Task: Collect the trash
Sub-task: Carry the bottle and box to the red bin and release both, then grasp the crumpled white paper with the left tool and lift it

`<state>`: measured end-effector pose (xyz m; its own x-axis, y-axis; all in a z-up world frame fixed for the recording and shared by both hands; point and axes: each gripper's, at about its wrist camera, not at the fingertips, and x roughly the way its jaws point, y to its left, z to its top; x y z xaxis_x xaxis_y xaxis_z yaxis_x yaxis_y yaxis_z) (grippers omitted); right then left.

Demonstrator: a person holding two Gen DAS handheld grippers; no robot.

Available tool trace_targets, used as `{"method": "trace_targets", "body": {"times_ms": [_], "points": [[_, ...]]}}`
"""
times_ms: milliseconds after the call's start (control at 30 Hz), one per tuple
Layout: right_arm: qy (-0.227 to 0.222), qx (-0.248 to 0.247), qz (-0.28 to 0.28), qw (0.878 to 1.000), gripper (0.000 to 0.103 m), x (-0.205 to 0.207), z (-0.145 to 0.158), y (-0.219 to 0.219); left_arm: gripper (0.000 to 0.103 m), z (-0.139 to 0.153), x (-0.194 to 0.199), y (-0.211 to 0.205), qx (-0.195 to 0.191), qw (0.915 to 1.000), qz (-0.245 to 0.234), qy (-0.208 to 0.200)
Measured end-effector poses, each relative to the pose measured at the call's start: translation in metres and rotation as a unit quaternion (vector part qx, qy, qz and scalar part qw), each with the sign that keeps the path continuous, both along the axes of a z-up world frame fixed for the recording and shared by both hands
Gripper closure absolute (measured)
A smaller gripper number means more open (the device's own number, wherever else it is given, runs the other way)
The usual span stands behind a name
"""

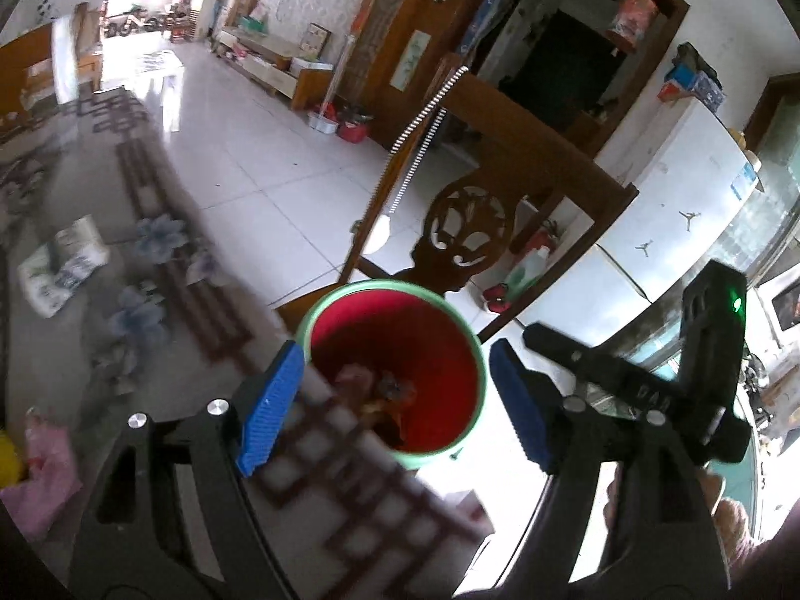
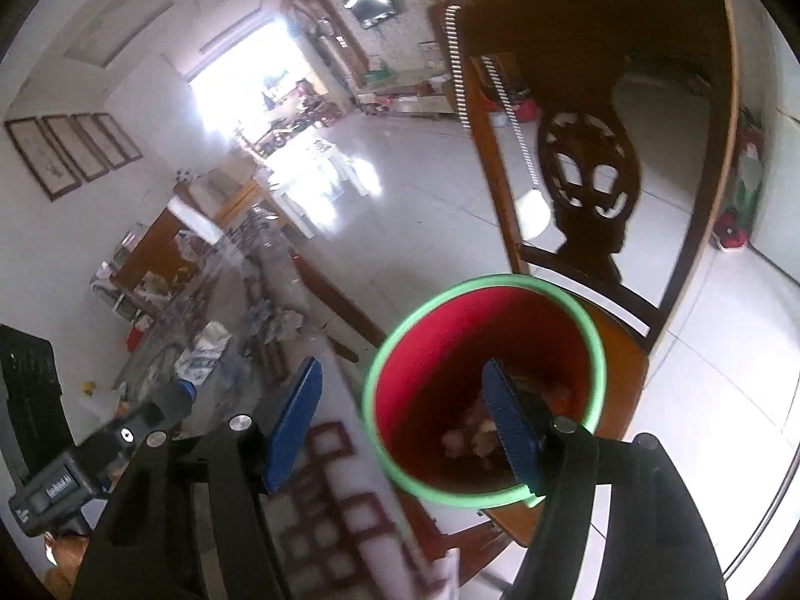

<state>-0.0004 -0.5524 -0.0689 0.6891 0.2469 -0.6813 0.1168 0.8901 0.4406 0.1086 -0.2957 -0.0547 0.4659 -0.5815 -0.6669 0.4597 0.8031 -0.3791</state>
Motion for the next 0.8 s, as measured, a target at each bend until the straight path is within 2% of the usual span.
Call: {"method": "trace_targets", "body": {"times_ms": [167, 267, 367, 467, 567, 700, 800], "points": [[-0.022, 0.009, 0.046, 0.999, 0.037, -0.001, 0.027, 0.041, 0.029, 0.012, -0.022, 0.05, 0.008, 0.9987, 0.049, -0.008], [-0.04, 0.019, 0.087, 0.995, 0.033, -0.005, 0.045, 0.076, 0.029, 0.017, -0.037, 0.086, 0.03, 0.9951, 0.093, -0.018], [-0.044, 0.033, 0.137, 0.989, 0.032, -0.01, 0.053, 0.118, 0.029, 0.015, -0.057, 0.144, 0.058, 0.9832, 0.172, -0.02], [-0.033, 0.032, 0.181, 0.982, 0.032, -0.013, 0.049, 0.158, 0.029, 0.002, -0.069, 0.195, 0.062, 0.9709, 0.231, 0.009], [-0.013, 0.014, 0.211, 0.977, 0.032, -0.015, 0.04, 0.191, 0.032, -0.019, -0.075, 0.248, 0.082, 0.9505, 0.297, 0.043], [-0.028, -0.028, 0.214, 0.976, 0.032, -0.021, 0.044, 0.206, 0.035, -0.046, -0.071, 0.274, 0.106, 0.9387, 0.317, 0.086], [-0.019, -0.024, 0.208, 0.978, 0.032, -0.021, 0.04, 0.203, 0.035, -0.061, -0.066, 0.285, 0.104, 0.9301, 0.336, 0.106]]}}
